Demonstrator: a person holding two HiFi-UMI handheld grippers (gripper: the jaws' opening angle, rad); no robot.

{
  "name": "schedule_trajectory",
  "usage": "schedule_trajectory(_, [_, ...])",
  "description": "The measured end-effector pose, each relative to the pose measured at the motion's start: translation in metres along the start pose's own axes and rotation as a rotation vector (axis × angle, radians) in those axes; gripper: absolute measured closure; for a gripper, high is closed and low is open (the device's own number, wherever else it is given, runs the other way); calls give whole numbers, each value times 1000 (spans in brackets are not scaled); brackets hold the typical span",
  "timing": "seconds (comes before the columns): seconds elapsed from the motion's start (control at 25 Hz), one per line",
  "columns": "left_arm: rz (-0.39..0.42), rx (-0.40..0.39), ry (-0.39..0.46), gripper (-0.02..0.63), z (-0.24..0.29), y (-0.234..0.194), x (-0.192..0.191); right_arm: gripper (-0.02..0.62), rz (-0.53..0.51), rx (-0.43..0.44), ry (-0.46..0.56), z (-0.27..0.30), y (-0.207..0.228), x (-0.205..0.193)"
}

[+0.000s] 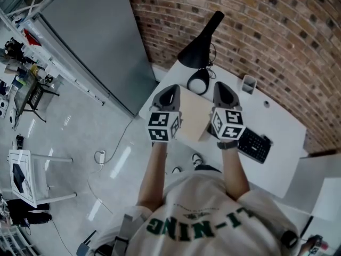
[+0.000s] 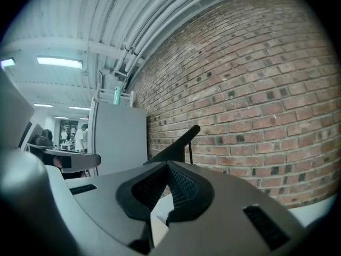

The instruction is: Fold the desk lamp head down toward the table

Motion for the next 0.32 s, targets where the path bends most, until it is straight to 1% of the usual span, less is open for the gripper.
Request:
schedule_trajectory(0.2, [-3,22,-9,607,-11,-6,-2,592,-3,16,1,5,-1,-2])
schedule_trajectory(0.32, [-8,35,-36,607,-22,-12,-9,592,13,-5,-8,9,6,-6])
Point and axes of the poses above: the fingertips, and each gripper's own axes: z forward along the fingers, y to its right, x out of its top, the point moved 7 cm from there along -z, backward along the fingers, and after that the axes turned 3 degrees about y, right-handed, at the moved point
